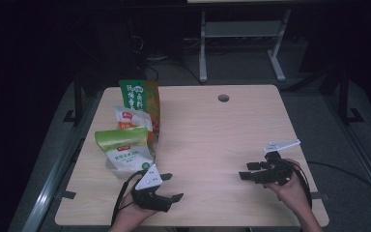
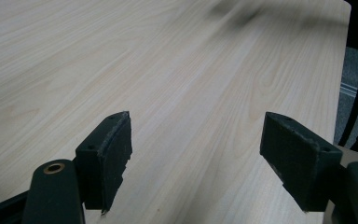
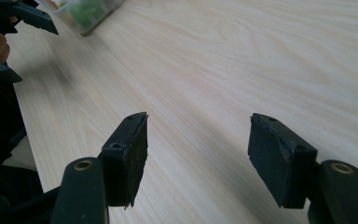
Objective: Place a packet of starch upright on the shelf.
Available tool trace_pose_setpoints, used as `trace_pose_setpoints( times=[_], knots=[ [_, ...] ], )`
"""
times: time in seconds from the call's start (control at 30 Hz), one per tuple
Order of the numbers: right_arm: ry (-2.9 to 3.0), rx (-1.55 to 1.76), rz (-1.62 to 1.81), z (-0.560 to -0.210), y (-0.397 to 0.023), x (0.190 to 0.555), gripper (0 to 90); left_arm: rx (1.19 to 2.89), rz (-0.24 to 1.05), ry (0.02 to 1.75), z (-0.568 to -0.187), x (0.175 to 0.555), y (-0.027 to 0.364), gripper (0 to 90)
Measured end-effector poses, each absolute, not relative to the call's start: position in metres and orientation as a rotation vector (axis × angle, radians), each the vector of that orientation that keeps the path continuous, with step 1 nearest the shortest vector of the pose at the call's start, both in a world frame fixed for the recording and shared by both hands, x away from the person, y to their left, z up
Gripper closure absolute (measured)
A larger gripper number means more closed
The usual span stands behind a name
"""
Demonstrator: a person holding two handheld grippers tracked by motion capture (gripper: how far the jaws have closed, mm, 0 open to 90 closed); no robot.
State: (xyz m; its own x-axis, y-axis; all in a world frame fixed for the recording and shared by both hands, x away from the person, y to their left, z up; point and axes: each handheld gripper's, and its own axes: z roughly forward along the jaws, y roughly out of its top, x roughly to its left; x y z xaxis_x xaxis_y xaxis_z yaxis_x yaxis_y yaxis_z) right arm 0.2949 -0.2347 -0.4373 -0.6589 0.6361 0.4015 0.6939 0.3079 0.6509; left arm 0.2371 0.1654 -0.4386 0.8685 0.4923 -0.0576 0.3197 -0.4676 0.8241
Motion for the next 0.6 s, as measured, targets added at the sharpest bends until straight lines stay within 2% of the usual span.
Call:
trace_pose_setpoints(
  times=[0.6],
  knots=[
    [-2.478, -1.285, -1.366, -0.447, -0.24, 0.262, 36.3, 2.095, 0.211, 0.593, -0.439, 0.237, 0.164, 25.1]
  ],
)
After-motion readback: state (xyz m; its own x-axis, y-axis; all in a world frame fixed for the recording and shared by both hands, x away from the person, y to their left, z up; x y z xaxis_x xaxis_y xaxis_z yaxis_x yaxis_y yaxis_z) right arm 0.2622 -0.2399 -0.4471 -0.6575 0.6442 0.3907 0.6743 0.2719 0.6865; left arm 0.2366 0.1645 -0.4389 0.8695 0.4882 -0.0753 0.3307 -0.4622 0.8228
